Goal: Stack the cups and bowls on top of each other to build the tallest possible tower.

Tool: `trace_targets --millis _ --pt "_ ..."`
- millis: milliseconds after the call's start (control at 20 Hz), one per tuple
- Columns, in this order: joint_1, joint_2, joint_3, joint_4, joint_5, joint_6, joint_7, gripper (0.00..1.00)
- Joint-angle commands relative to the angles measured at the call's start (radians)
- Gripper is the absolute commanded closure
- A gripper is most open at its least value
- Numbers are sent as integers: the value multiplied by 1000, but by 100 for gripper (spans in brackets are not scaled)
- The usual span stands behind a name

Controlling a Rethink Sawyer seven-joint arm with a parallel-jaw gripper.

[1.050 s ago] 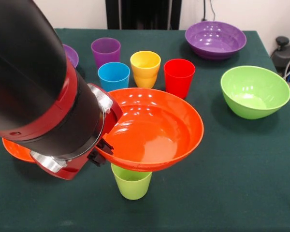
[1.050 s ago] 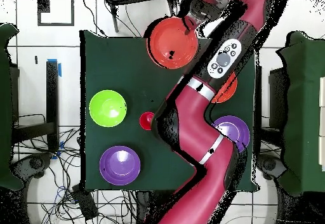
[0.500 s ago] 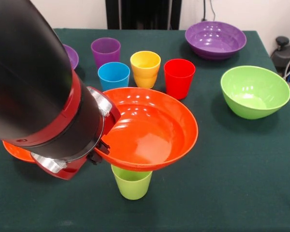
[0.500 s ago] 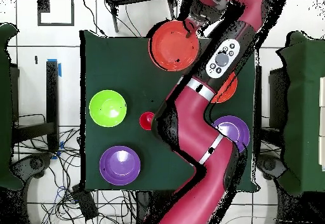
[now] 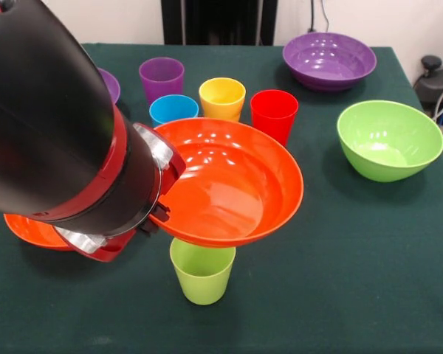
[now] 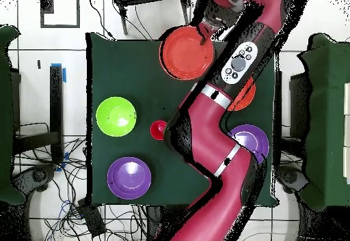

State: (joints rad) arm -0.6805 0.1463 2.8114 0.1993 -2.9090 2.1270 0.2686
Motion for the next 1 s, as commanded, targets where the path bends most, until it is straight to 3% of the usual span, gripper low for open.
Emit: trace_targets --millis 50,1000 --pt "19 -37 -165 -71 -74 115 -257 100" --pt "24 -21 -148 -77 -75 226 -358 100"
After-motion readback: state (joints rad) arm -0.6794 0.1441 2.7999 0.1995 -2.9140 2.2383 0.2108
